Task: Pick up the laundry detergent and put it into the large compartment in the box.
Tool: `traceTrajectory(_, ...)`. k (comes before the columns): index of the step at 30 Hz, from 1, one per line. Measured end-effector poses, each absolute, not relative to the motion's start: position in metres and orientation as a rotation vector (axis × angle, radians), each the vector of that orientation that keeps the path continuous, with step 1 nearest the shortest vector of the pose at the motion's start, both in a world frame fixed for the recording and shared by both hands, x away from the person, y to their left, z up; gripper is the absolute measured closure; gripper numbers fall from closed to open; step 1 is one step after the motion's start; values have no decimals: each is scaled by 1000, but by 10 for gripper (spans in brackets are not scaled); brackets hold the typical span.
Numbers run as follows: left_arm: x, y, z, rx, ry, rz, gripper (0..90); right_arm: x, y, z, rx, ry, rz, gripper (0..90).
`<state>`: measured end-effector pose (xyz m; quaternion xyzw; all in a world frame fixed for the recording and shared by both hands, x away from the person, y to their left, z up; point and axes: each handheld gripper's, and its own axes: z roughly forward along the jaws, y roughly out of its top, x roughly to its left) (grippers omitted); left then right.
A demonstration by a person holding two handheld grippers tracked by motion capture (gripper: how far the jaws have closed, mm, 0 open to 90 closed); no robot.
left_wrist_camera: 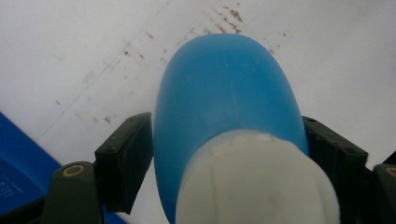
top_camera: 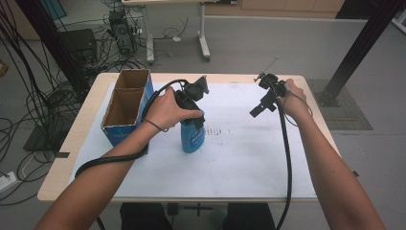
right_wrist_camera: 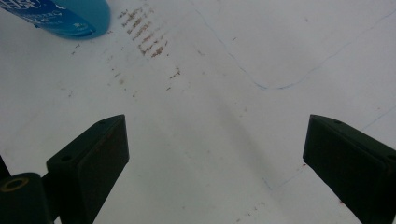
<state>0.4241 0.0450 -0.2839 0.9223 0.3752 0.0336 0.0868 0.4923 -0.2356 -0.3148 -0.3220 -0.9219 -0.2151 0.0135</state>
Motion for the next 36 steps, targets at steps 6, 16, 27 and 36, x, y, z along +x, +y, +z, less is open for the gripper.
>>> traceTrajectory(6,423,44,-283,2742,1117,111,362,492,-236,-314,-1001,-2873,-675,68)
traceTrajectory(16,421,43,-283,2745,1125,131,369,491,-238,-313,-1009,-2870,-682,68)
traceTrajectory(27,421,43,-283,2749,1116,140,368,492,-237,-314,-1008,-2865,-681,68)
traceTrajectory(36,421,44,-283,2740,1114,138,367,492,-237,-314,-998,-2868,-678,68)
